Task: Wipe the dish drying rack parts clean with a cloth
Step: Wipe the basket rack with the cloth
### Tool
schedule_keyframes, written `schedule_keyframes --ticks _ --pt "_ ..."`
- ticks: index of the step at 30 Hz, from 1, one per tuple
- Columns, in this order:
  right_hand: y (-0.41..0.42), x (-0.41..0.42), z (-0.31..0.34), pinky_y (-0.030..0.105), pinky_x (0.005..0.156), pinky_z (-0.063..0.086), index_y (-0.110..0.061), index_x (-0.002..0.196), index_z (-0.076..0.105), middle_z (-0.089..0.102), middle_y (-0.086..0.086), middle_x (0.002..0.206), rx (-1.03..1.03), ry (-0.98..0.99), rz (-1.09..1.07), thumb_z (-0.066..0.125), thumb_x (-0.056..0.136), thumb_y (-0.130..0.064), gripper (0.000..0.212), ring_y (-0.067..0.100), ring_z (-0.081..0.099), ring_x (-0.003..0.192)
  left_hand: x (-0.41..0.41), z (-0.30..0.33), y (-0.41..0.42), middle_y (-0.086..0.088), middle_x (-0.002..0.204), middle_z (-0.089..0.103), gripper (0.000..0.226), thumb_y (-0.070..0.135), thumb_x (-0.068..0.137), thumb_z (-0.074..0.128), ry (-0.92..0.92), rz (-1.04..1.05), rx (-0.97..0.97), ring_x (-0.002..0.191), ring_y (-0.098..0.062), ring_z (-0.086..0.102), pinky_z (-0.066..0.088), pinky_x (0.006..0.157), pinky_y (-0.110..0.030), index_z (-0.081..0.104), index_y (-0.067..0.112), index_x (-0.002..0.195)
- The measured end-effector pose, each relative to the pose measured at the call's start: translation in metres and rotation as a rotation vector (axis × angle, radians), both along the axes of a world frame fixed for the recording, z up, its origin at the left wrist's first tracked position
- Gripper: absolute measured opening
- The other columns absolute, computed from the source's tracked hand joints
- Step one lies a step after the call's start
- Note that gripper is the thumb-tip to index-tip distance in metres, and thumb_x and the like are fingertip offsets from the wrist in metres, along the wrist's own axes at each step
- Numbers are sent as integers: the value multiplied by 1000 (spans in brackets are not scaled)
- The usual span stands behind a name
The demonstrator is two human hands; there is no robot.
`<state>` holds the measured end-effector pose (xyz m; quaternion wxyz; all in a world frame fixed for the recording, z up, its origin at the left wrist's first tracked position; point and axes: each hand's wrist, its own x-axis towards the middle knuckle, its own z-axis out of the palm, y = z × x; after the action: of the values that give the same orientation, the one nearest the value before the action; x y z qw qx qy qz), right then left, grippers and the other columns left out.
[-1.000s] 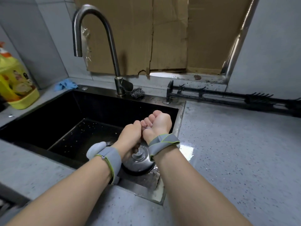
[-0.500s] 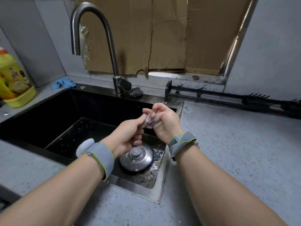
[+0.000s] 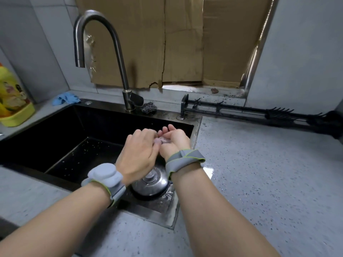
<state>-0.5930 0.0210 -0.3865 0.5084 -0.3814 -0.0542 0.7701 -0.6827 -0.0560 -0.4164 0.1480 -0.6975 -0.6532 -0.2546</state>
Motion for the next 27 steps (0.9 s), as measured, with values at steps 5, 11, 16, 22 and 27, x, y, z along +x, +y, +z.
schedule_keyframes --ticks 5,11,16,22,27 --pt "-19 -9 7 20 48 23 -13 74 43 32 2 54 -42 100 -101 22 84 4 28 14 21 45 16 3 4 -13 91 68 49 41 107 24 -482 235 -180 93 -39 59 42 80 -42 59 17 81" --pt "-16 -12 5 20 44 16 -19 58 27 13 -2 48 118 -10 -12 23 74 4 28 13 9 39 13 0 17 -19 74 65 45 27 99 33 -1103 306 -279 79 -41 60 47 72 -46 65 4 78" --pt "-17 -13 -3 23 47 13 -17 57 30 17 -2 45 289 -39 50 19 69 5 27 13 12 37 22 3 15 1 44 29 37 25 96 37 -1638 307 -471 34 -13 22 19 42 -16 38 20 60" --pt "-18 -8 -5 21 47 15 -17 53 30 16 -3 44 463 59 135 23 54 3 21 10 10 37 19 13 11 5 46 19 48 26 95 40 -1739 179 -620 36 -8 11 11 40 -13 27 27 49" --pt "-12 0 -4 24 47 23 -14 58 34 20 -2 41 536 110 197 25 51 4 21 13 16 36 10 17 11 1 53 23 53 49 97 39 -1735 98 -658 40 -10 11 8 43 -17 33 22 52"
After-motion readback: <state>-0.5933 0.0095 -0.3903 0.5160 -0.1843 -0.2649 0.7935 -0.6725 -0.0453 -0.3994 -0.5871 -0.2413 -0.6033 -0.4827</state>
